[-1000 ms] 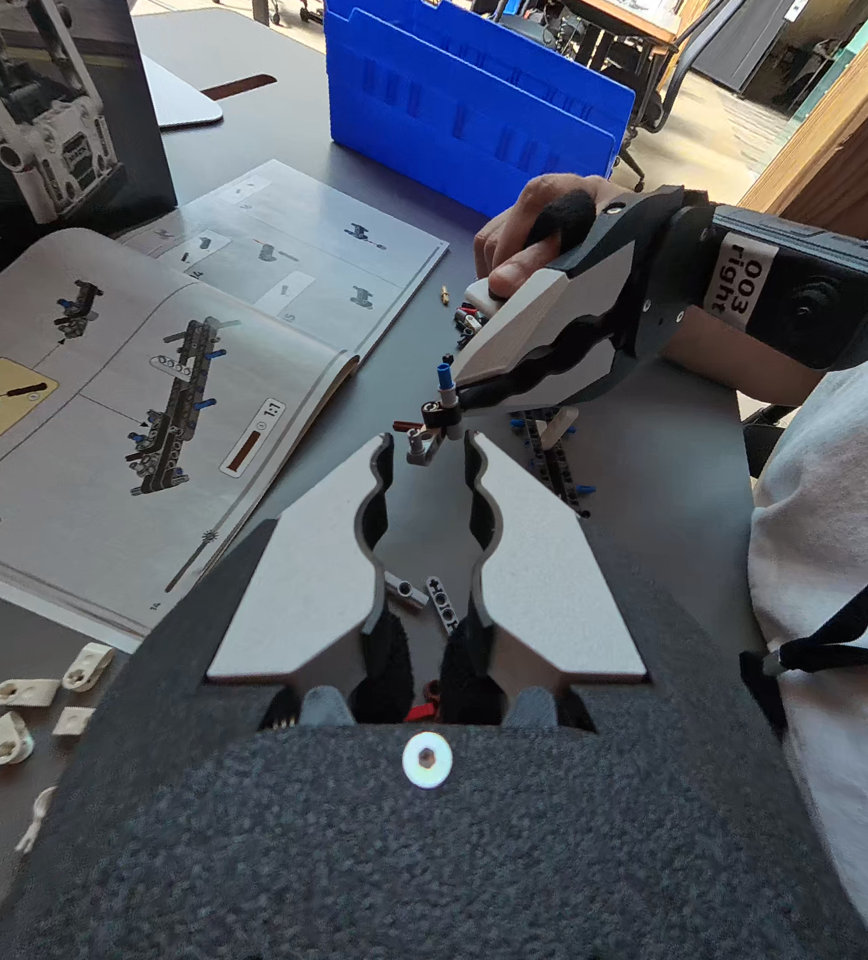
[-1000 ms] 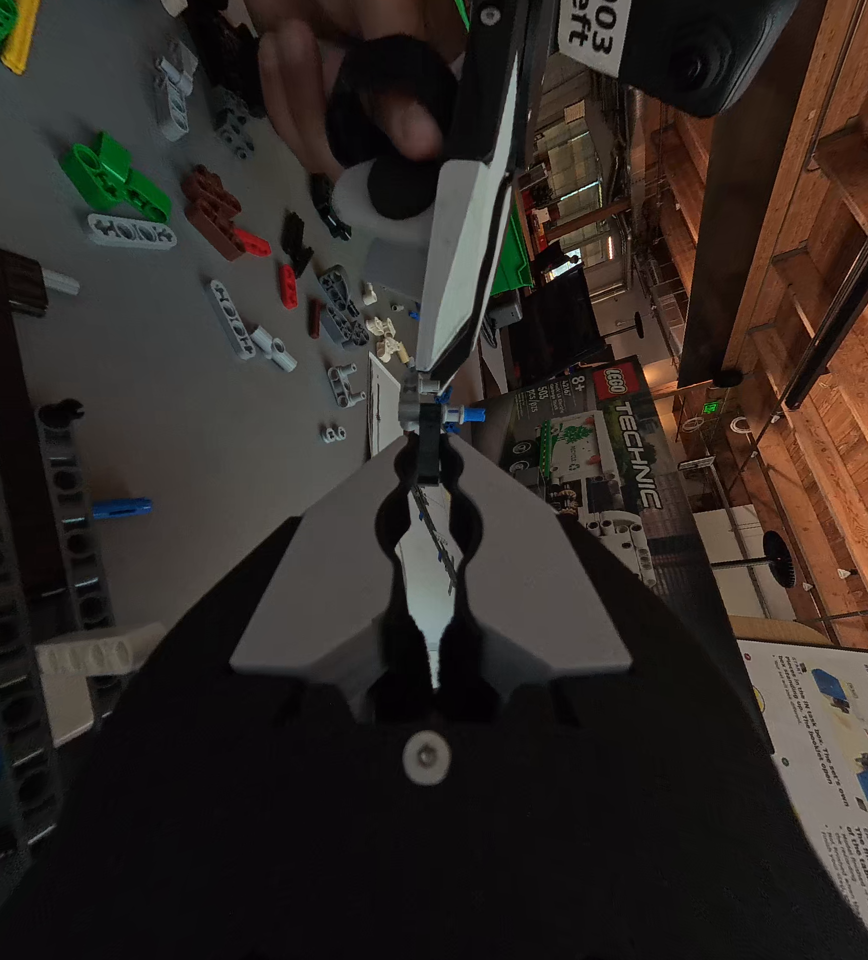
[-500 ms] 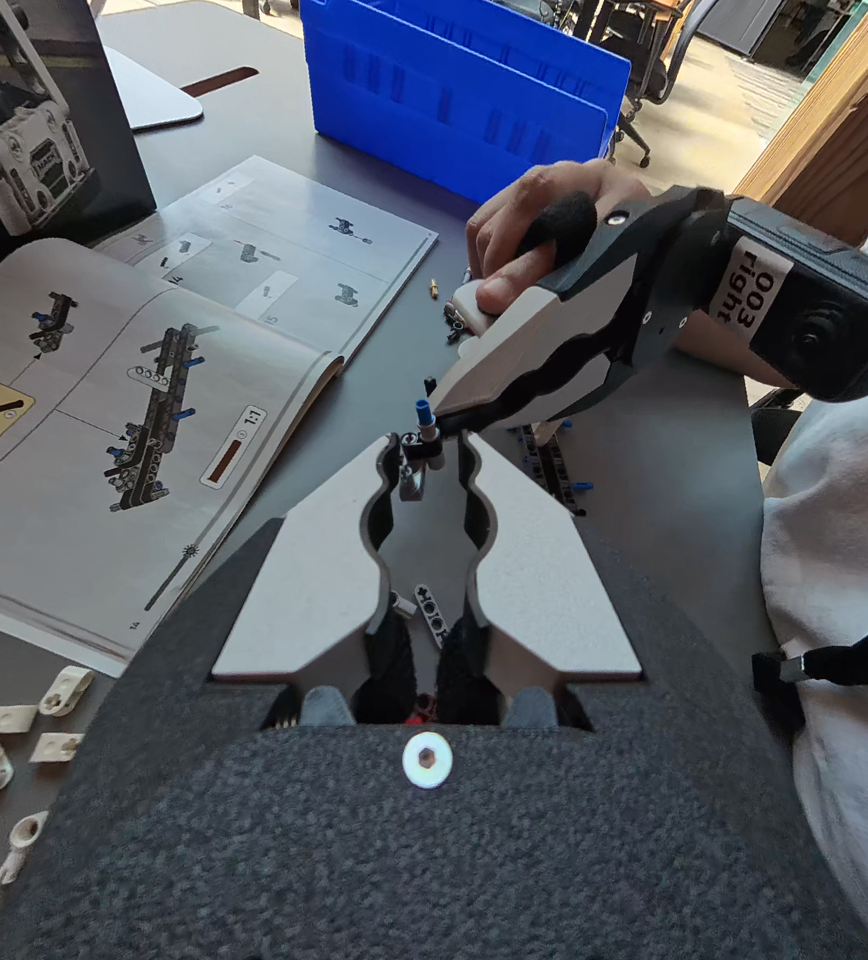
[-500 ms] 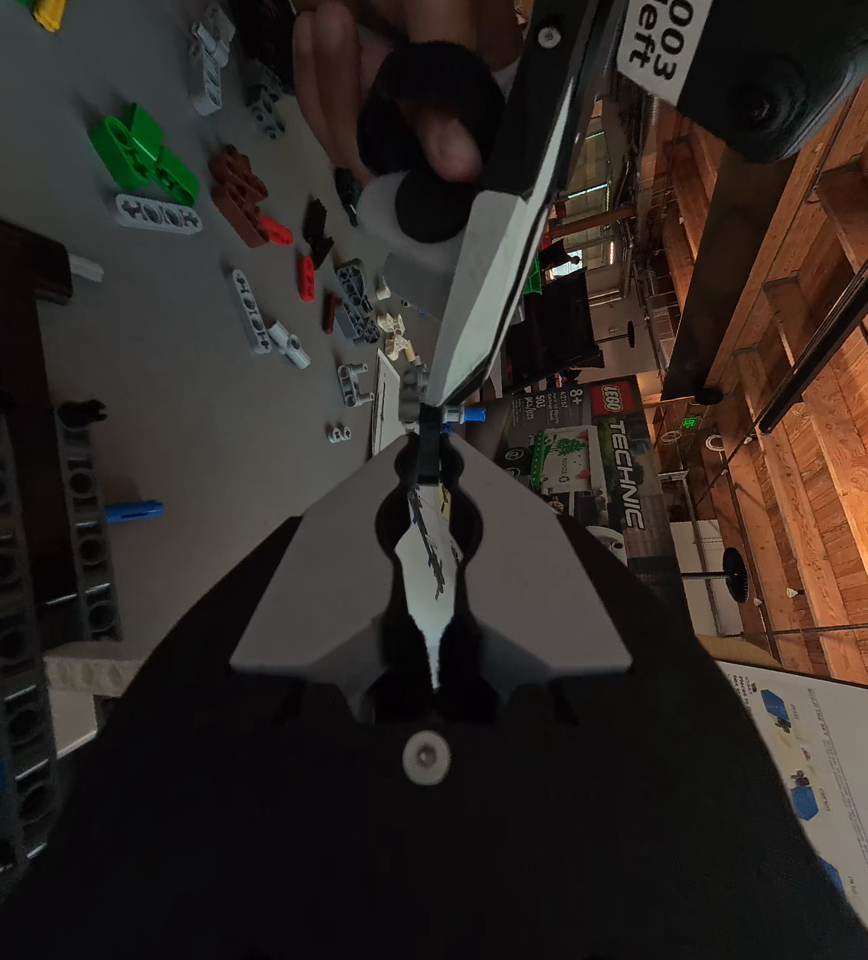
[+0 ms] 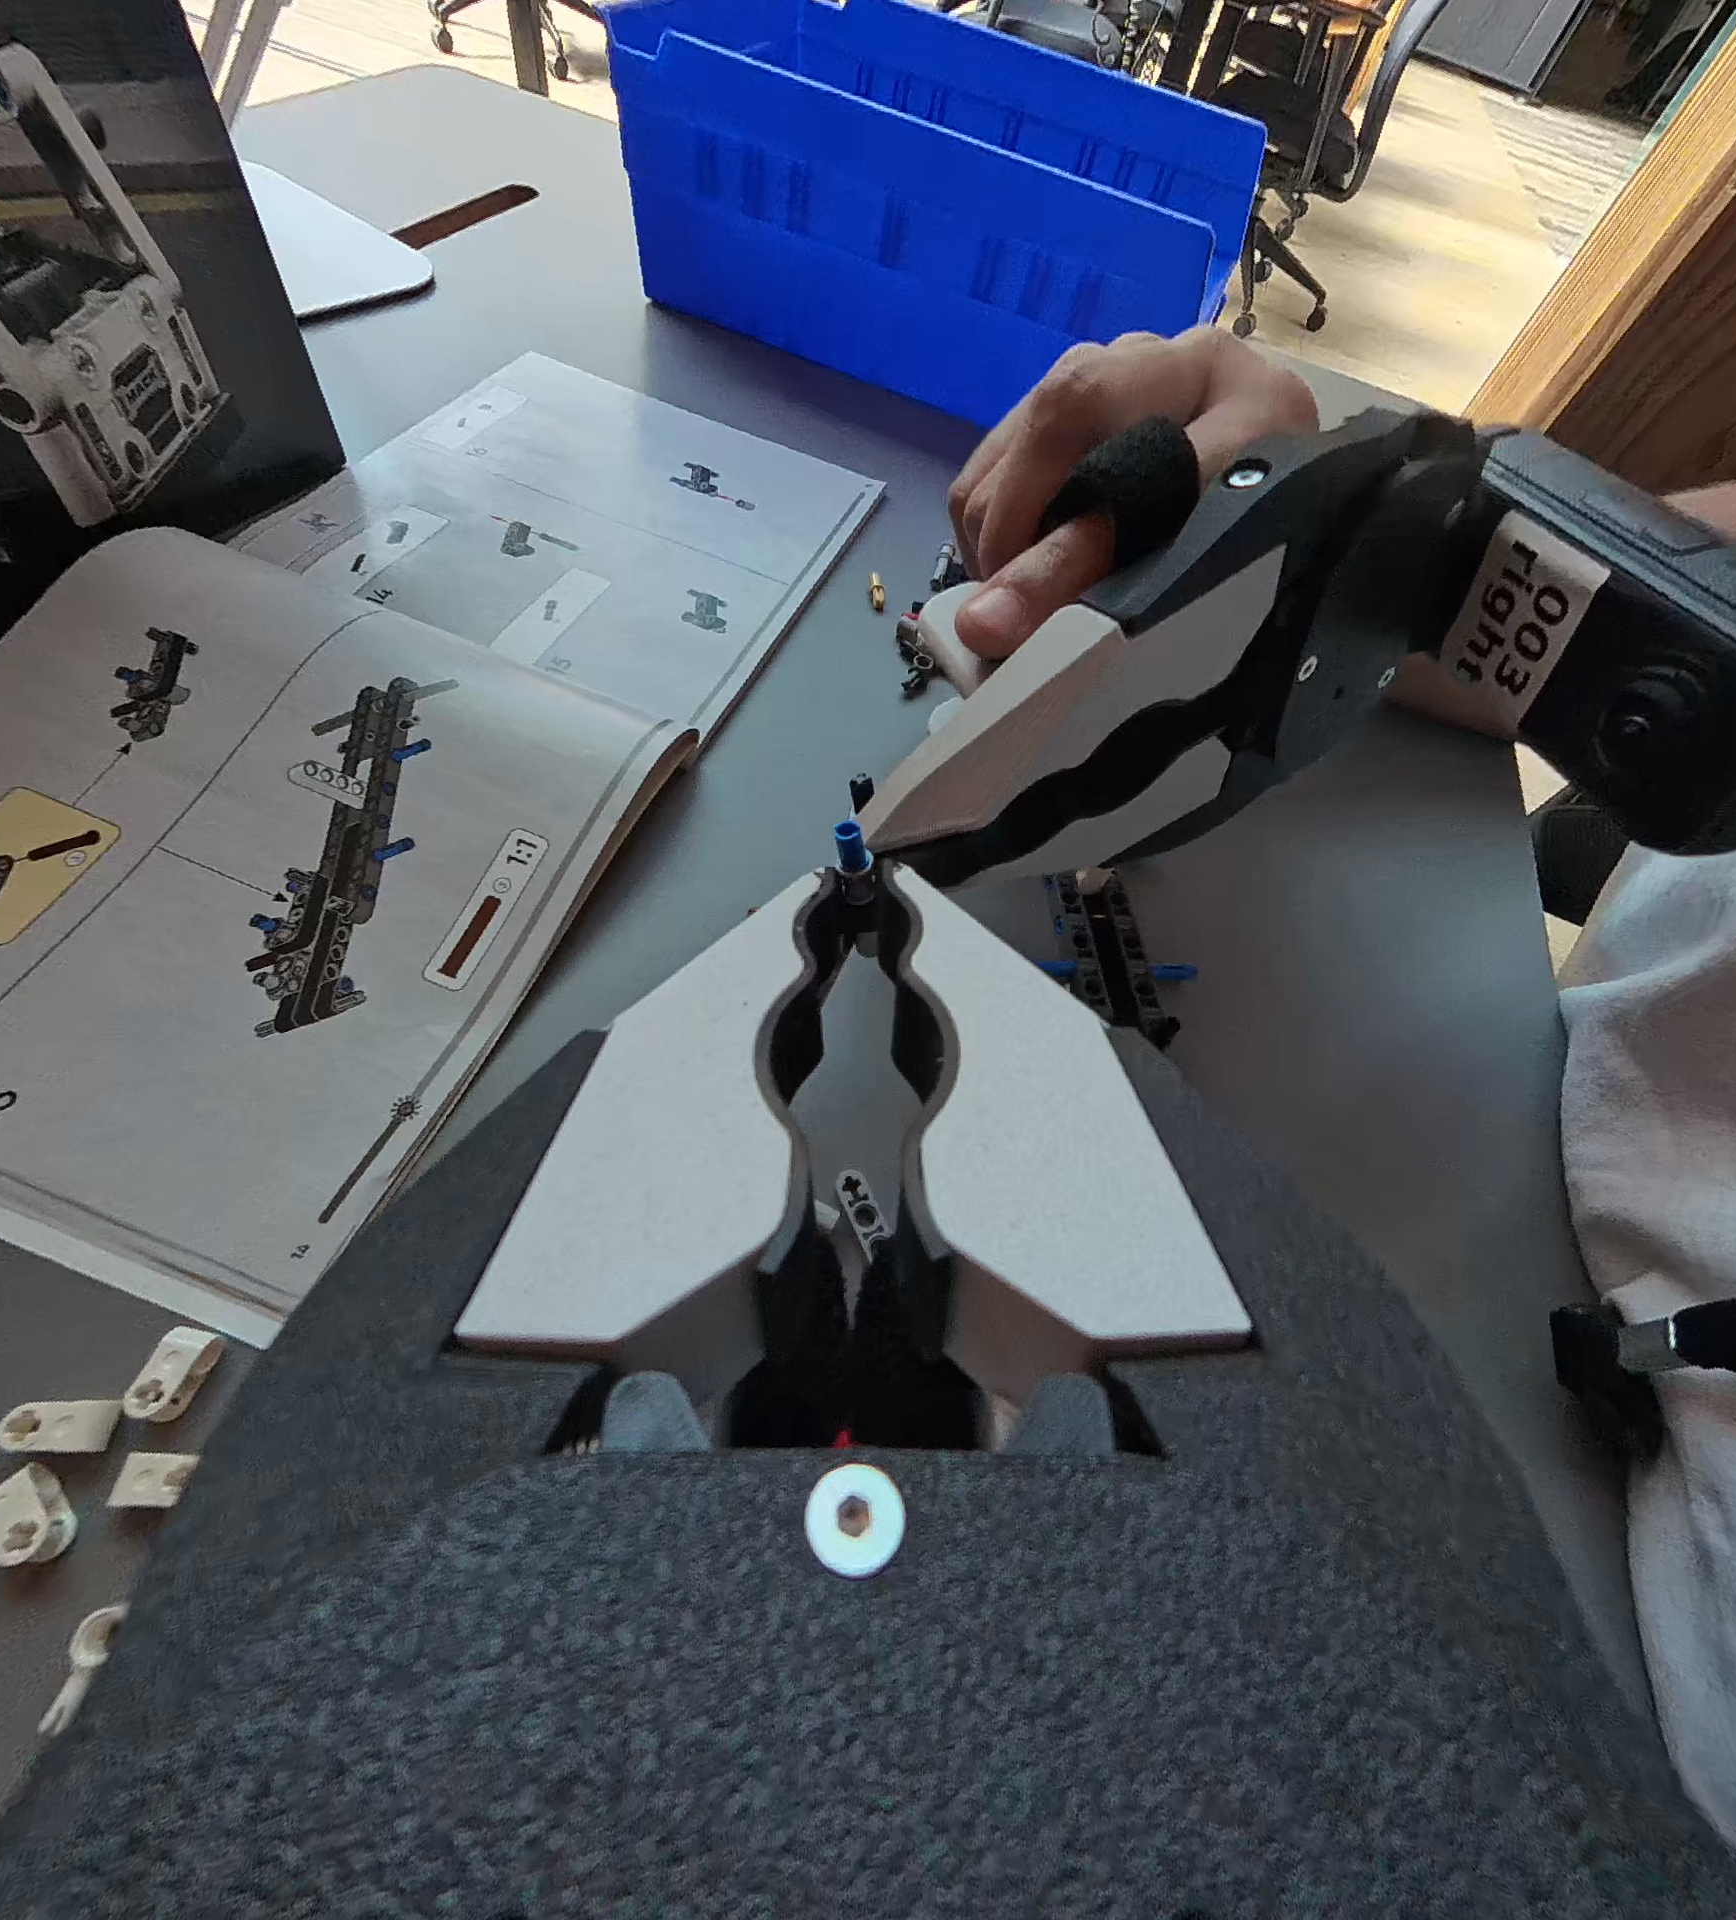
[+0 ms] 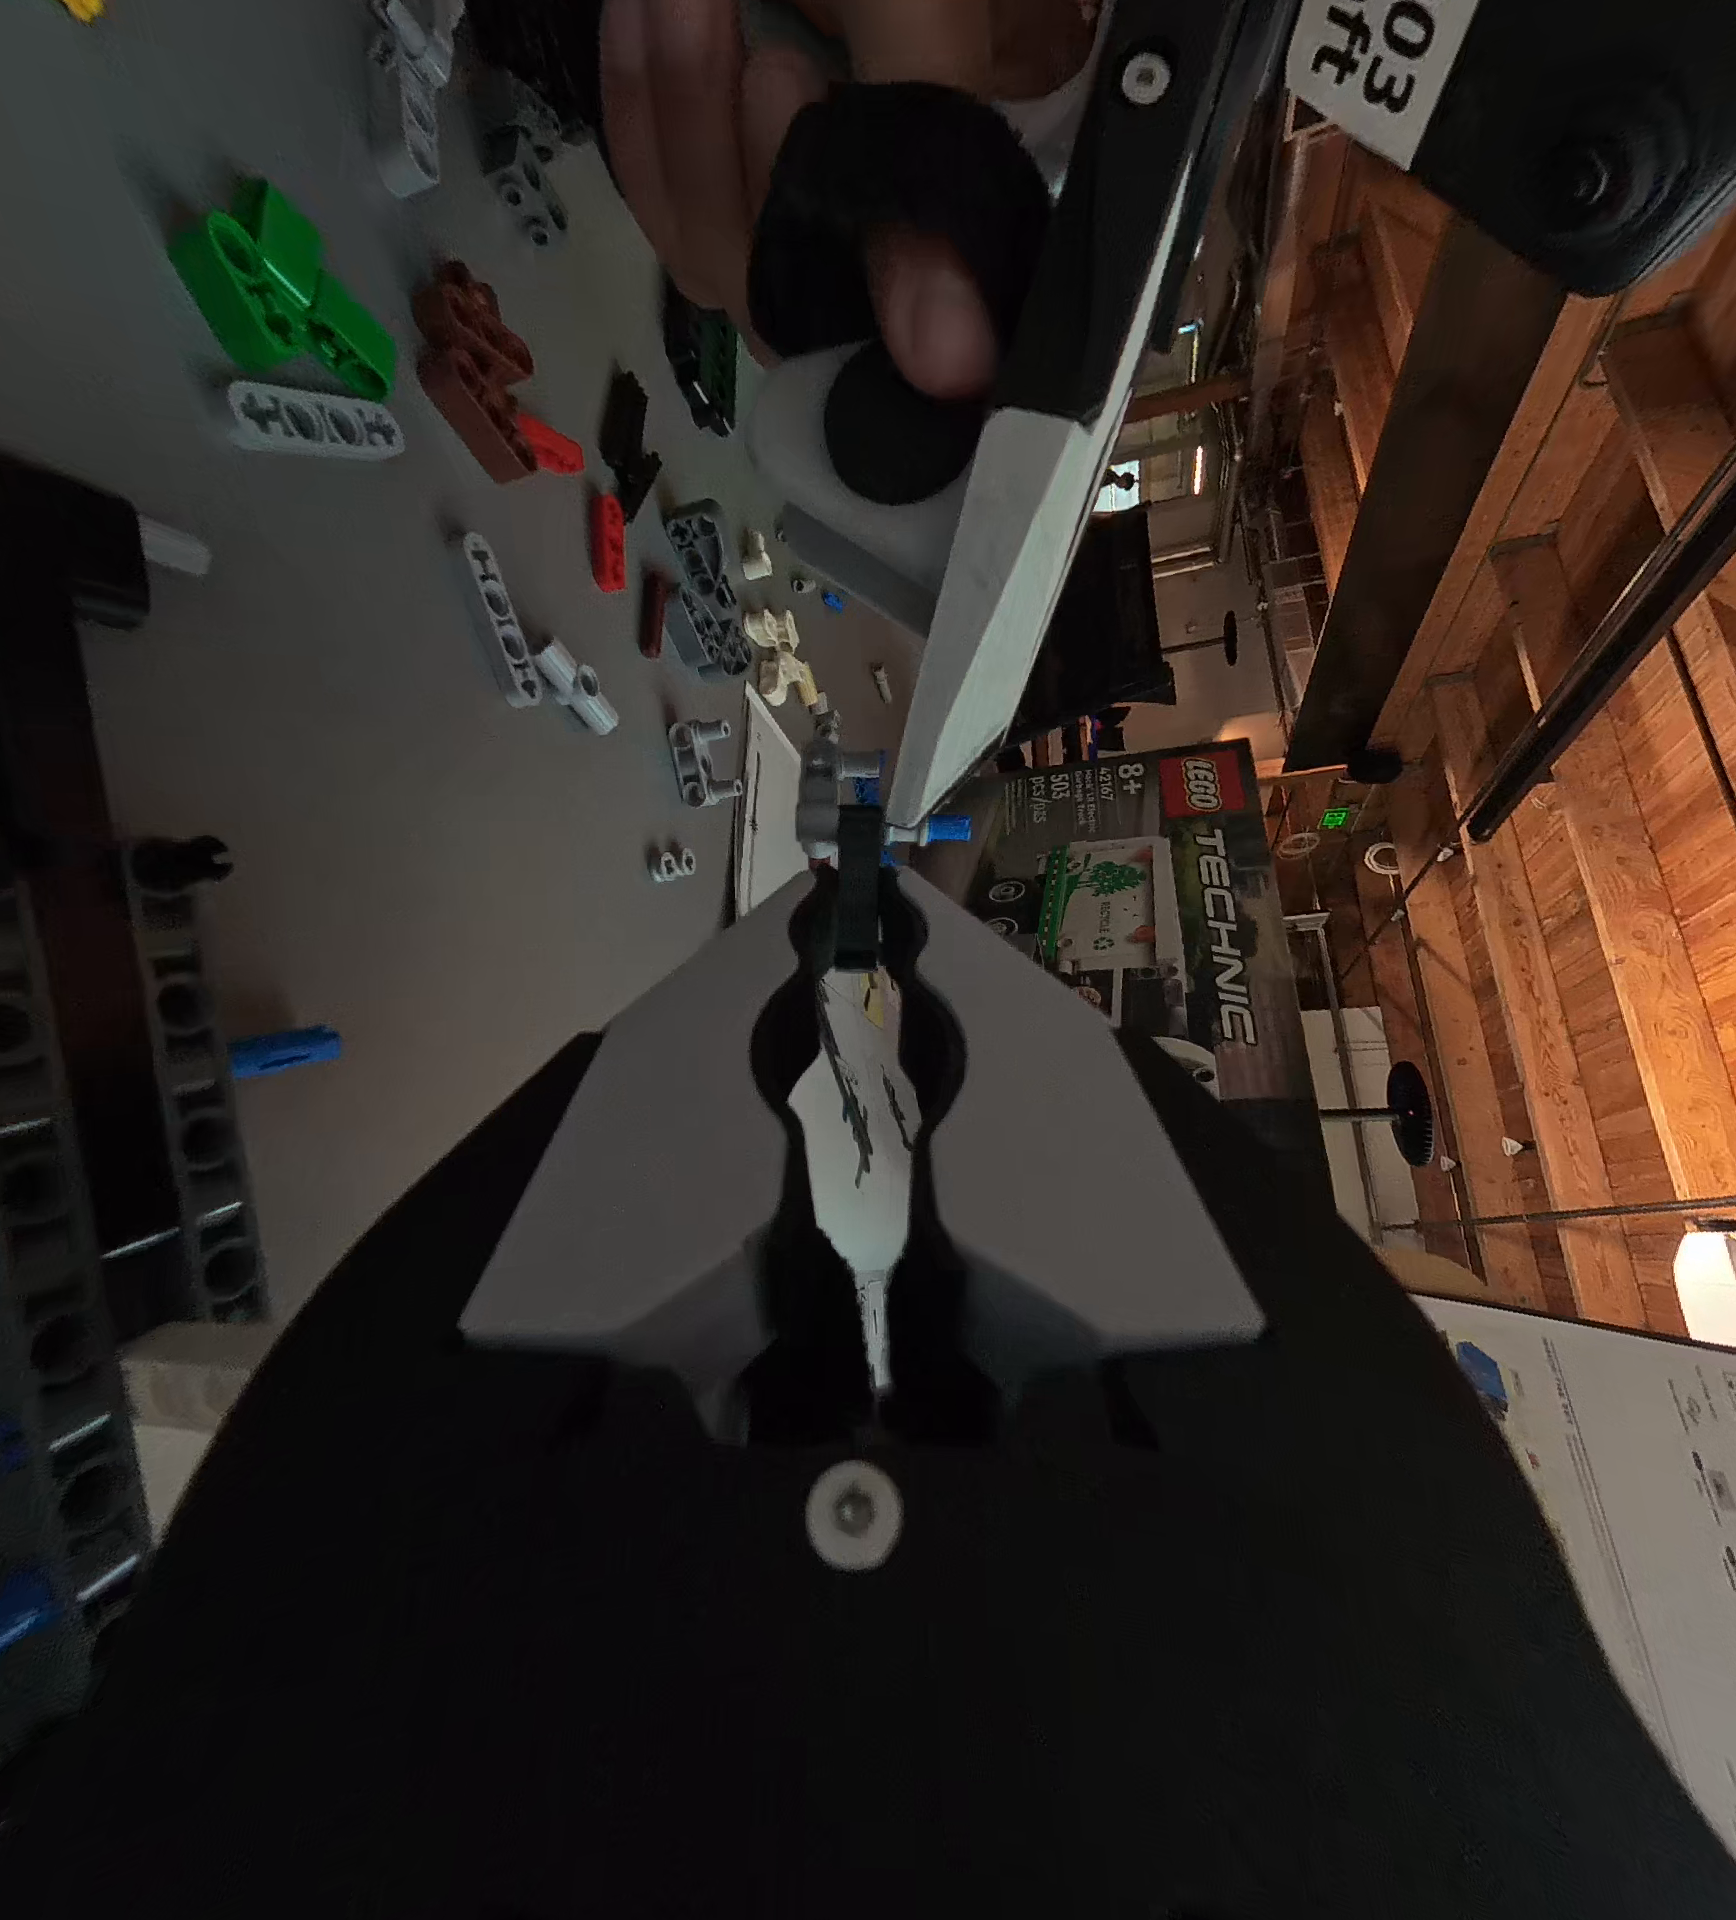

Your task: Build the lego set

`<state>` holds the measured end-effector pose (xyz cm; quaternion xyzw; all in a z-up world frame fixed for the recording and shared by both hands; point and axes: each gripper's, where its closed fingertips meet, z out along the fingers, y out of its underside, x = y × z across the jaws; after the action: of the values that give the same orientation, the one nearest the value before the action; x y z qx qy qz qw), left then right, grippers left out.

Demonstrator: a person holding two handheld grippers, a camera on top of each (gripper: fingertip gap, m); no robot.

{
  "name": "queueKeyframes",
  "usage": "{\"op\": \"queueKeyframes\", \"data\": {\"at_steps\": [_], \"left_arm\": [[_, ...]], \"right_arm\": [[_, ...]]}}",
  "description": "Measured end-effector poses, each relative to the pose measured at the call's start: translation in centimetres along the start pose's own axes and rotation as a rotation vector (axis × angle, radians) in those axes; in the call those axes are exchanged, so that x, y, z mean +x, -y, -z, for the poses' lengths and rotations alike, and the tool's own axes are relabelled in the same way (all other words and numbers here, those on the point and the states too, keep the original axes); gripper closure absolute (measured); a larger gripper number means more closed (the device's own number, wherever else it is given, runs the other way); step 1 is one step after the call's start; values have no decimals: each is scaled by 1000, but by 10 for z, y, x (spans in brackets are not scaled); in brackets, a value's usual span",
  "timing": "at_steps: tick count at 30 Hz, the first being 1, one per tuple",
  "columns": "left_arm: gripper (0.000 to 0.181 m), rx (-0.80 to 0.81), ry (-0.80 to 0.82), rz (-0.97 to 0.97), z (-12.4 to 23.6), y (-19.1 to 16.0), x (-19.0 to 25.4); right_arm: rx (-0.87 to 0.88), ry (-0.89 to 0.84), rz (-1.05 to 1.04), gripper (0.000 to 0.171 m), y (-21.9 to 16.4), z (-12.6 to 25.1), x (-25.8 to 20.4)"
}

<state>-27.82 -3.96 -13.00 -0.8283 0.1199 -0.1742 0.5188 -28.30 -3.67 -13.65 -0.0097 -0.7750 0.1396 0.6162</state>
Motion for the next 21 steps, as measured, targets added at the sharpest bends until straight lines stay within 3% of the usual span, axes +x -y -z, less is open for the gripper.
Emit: {"op": "queueKeyframes", "data": {"at_steps": [4, 8, 14, 17, 21], "left_arm": [[177, 6, 15, -1, 2, 0, -4], [178, 44, 74, 2, 10, 6, -17], [178, 69, 200, -20, 29, 11, -40], [178, 93, 185, -27, 33, 13, -36], [178, 78, 145, -43, 33, 13, -21]], "right_arm": [[6, 38, -106, 160, 3, 1, -3], [38, 125, -270, 143, 4, 6, -4], [105, 180, -631, 144, -10, 25, 22], [149, 205, -822, 144, -18, 36, 38], [162, 371, -1059, 141, -26, 45, 35]]}}
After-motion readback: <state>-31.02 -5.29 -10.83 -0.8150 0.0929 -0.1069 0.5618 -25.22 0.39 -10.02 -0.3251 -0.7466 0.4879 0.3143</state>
